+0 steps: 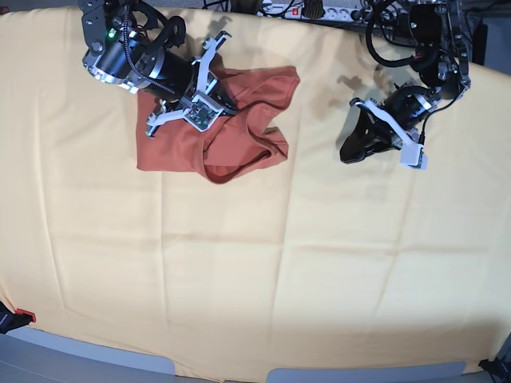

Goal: Fold the T-shirt properly
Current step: 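Adjust the bundle's folded edge with the right gripper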

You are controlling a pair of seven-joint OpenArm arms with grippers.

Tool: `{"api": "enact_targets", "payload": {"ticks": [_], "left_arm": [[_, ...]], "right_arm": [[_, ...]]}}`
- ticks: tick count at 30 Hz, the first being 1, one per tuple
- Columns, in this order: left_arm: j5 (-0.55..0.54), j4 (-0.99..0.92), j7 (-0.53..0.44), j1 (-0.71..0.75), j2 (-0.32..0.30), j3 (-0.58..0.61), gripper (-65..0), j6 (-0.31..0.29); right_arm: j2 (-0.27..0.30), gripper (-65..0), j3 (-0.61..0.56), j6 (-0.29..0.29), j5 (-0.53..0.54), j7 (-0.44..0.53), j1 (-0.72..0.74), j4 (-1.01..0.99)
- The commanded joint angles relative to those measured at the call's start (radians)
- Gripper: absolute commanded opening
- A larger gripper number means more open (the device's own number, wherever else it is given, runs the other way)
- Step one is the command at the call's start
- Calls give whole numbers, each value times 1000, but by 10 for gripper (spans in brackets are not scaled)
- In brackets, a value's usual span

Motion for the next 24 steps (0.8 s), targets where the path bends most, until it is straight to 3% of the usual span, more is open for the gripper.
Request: {"api": "enact_targets", "payload": {"ticks": [1,6,10,20,24], "left_arm": [[-24,16,-26,-6,-8,-6,-650,-8],[-24,16,-26,-3,-8,-6,-650,-8],[-24,16,-26,2,-9,-6,-650,-8],[-26,16,-26,3,-9,-6,-650,-8],[-27,16,-26,3,-9,-6,-650,-8]], "right_arm": [[0,-650,2,12,9,35,14,-5],[0,-650,2,13,11,50,74,-119],[-9,-650,-4,47,16,90,137,-176],[-135,-650,-98,60,9,93,245,-177],[-155,-650,-125,66,-37,93,299,-176]]}}
